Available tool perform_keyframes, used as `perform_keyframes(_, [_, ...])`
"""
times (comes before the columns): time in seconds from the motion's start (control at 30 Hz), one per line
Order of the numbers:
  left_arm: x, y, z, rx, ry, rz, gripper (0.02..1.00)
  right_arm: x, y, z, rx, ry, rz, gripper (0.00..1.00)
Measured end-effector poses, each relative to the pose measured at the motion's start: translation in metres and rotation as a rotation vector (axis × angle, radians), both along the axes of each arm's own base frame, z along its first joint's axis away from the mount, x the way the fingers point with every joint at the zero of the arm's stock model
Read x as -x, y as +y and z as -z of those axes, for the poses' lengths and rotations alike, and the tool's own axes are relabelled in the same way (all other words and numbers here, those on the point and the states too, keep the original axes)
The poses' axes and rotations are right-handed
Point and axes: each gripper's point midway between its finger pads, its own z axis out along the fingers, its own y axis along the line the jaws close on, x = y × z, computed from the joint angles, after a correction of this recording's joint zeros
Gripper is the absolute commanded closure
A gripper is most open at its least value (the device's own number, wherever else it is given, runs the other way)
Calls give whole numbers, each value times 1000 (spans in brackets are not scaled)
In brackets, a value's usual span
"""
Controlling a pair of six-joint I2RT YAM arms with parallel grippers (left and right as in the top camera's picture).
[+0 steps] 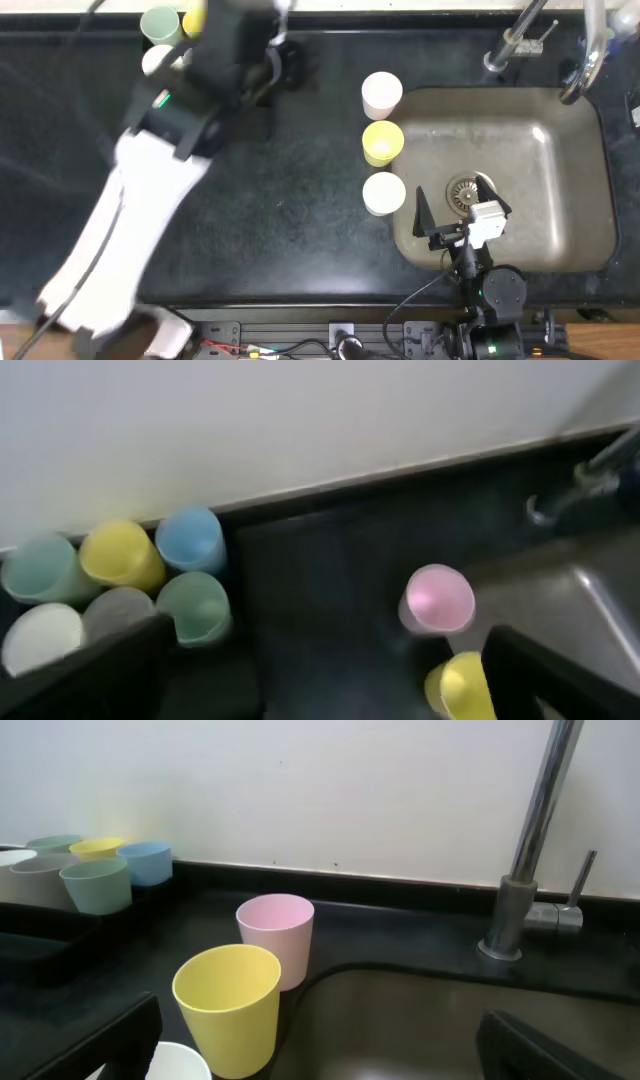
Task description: Store Cups
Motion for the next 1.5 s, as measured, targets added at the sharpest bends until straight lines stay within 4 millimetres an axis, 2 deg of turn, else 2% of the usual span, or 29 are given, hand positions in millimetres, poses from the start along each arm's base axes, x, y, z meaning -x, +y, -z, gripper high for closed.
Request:
perform_keyframes(0.27, [-33,-58,72,57,298,-64,18,0,0,0,0,1,0,3])
perform_keyframes(0.43, [-40,-87,114,105,430,-76,18,0,0,0,0,1,0,3])
perform_keyframes(0.6, [-39,-101,158,120,561,-123,18,0,0,0,1,1,0,3])
perform_keyframes(0.83, [-44,-119,213,106,641,-169,29,0,0,0,0,1,0,3])
perform_keyframes(1.0, [-41,-126,242,79,679,-192,88,0,0,0,0,1,0,3])
perform_keyframes(1.1, [-42,-125,250,72,685,-210,185,0,0,0,0,1,0,3])
perform_keyframes(1.17, [-43,-124,254,71,689,-221,308,0,0,0,0,1,0,5])
perform_keyframes(1.27, [-44,-123,258,65,691,-230,612,0,0,0,0,1,0,3])
perform_keyframes(1.37, [-44,-123,259,62,691,-230,864,0,0,0,0,1,0,5])
perform_keyframes(1.5, [-45,-122,259,58,683,-231,982,0,0,0,0,1,0,3])
